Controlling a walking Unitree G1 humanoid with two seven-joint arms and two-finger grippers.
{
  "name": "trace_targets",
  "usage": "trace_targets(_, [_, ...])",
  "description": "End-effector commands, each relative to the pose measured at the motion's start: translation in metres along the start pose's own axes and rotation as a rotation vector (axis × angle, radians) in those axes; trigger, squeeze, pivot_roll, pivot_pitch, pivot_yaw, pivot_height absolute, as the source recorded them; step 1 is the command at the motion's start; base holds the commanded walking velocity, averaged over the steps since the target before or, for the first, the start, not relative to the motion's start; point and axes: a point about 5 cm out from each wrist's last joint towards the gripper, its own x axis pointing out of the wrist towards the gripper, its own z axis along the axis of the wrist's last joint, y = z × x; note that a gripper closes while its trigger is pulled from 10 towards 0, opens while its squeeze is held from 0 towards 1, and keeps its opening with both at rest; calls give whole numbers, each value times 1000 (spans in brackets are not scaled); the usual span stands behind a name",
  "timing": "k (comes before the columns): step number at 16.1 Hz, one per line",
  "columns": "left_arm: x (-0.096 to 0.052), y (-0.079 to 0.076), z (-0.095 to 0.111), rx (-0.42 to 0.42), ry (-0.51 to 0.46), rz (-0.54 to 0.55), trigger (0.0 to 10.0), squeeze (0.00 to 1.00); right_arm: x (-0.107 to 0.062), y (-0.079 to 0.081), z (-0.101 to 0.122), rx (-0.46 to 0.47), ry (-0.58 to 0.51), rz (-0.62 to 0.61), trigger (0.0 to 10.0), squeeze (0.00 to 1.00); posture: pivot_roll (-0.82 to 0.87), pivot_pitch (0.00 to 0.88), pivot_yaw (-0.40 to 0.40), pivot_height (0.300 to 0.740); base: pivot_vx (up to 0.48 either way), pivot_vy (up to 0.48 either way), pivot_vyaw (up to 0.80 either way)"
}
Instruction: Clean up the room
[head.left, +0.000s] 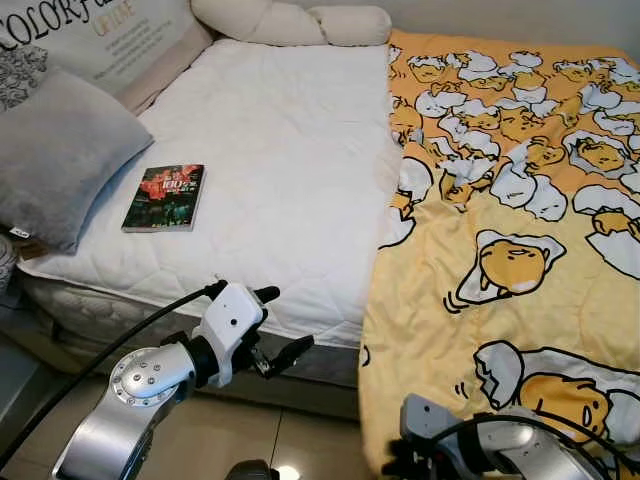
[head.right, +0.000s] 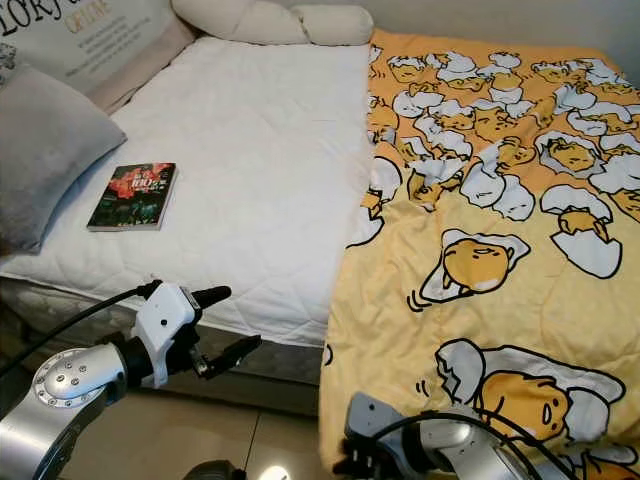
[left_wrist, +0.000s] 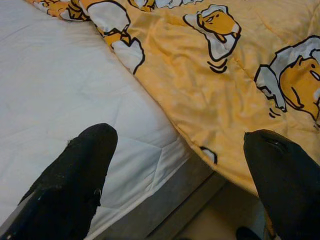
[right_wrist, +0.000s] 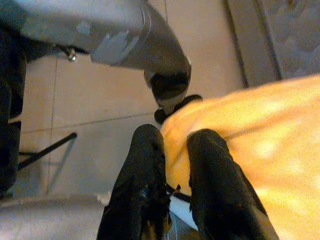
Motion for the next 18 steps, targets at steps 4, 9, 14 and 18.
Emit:
trace_targets(4, [1,7,-7,-16,3,74,10000,0,-9,-19,24,18,-126,-225,10000,1000,108,0,33,740,0,0,0])
trace_targets(9, [6,21,-18,-101,-33,322,10000,0,-23,-64,52,210,-363,-779,10000,1000,95,0,35,740,0,0,0])
trace_targets(14, [20,24,-17,-116,-63,409,10000,0,-14,-74,62,396,-450,-1046,10000,1000,108,0,11,740,0,0,0])
trace_targets(18, [23,31,-15,-162,-104,500,10000,0,-22,-78,73,367,-503,-1185,10000,1000,103,0,-1,740,0,0,0])
